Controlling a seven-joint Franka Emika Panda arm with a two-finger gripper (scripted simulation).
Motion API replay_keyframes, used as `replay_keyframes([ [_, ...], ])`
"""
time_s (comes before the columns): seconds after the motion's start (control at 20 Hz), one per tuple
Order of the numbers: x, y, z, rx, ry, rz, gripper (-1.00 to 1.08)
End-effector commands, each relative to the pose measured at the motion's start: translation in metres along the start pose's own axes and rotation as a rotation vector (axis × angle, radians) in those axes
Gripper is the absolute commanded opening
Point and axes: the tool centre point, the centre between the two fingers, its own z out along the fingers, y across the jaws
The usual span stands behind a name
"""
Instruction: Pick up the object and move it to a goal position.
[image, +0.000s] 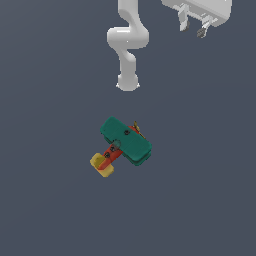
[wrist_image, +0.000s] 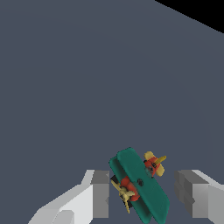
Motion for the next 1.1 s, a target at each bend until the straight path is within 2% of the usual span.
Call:
replay_keyframes([
  [0.0, 0.0, -0.007, -0.001, -0.025, 0.019, -0.021, 0.28],
  [0.55, -0.004, -0.036, 0.007, -0.142, 0.076, -0.12, 0.28],
  [1.05, -0.016, -0.055, 0.032, -0.259, 0.096, -0.216, 0.28],
])
